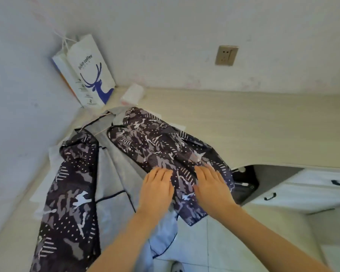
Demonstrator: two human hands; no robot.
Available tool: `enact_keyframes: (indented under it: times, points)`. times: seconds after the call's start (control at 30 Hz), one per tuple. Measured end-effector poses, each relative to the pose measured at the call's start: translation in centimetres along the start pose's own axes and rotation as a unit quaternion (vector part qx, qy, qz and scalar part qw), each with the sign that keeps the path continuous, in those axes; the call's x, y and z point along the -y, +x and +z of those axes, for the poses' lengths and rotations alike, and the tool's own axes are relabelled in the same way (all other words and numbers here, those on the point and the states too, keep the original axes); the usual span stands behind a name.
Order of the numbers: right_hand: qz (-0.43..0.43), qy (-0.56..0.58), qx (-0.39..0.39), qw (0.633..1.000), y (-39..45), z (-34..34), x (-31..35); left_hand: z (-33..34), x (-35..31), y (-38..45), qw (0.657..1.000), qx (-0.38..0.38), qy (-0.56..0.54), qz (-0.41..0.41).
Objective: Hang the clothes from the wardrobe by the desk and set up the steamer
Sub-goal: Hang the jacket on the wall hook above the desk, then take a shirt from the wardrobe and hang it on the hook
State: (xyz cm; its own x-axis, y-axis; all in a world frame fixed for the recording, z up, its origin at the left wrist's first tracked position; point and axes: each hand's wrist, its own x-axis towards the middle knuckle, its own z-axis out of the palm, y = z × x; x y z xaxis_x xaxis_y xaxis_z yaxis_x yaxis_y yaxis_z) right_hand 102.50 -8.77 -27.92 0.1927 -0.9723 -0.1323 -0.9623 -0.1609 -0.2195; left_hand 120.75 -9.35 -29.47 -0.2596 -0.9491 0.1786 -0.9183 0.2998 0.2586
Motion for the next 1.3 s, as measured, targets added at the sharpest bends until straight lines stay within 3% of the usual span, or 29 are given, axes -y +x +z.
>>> enact_keyframes:
  times: [0.13,0.5,0.93,1.3]
  points:
    - [0.072,0.022,-0.042,0.996,-5.9,0.2,-3.4,1.8,-6.1,-1.3,0.999,0.017,-0.024,0.044]
    - [0.260,0.054,-0.055,0.963,-27.5,0.1,-13.6,5.2,-26.4,-9.0,0.964,0.099,-0.087,0.233]
    - [0.463,0.072,-0.095,0.878,-54.2,3.7,-22.4,9.4,-48.0,-24.4,0.892,0.192,-0.101,0.398]
    - [0.569,0.104,-0.121,0.806,-65.2,3.7,-27.7,12.1,-59.2,-28.2,0.840,0.224,-0.104,0.484]
